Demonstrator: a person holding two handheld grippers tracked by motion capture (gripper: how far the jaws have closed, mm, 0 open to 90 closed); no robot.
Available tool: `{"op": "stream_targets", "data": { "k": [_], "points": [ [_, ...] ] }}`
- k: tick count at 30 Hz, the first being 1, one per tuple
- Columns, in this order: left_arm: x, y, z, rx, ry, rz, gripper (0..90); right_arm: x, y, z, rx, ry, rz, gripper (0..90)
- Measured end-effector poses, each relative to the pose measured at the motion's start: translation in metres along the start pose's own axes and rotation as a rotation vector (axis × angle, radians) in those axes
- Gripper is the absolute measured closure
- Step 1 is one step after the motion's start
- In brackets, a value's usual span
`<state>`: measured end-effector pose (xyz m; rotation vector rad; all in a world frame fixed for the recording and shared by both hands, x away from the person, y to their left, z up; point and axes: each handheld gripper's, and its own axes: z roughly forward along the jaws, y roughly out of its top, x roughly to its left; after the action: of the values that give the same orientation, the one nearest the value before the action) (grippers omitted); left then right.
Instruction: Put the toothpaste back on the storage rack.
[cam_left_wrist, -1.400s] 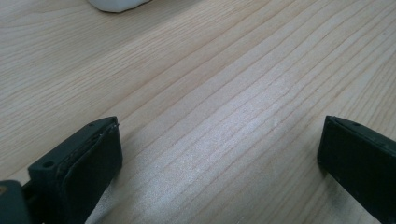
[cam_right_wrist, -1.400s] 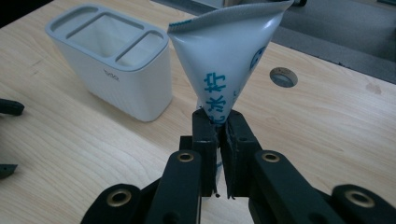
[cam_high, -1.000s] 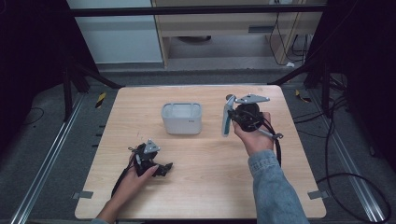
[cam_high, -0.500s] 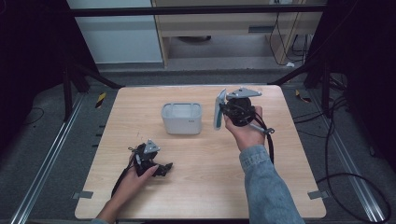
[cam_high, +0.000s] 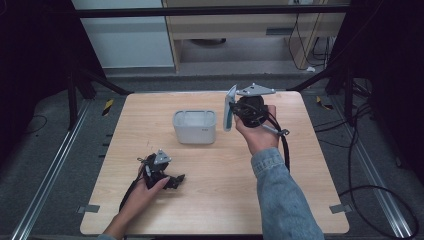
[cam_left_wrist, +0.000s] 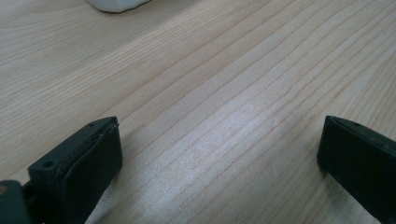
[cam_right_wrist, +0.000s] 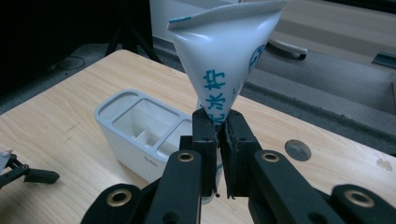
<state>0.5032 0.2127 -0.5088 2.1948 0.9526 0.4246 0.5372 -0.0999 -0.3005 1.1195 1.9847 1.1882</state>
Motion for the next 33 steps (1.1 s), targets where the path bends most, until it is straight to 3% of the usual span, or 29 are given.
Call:
{"op": "stream_targets", "data": {
  "k": [10, 33],
  "points": [
    [0.0, 0.0, 0.0, 0.0, 0.0, 0.0, 0.0, 0.009, 0.023, 0.002, -0.021, 0.006, -0.026, 84.8],
    [0.0, 0.0, 0.0, 0.001, 0.0, 0.001, 0.0, 0.022, 0.053, 0.011, -0.073, 0.023, -0.039, 84.8]
  ]
}}
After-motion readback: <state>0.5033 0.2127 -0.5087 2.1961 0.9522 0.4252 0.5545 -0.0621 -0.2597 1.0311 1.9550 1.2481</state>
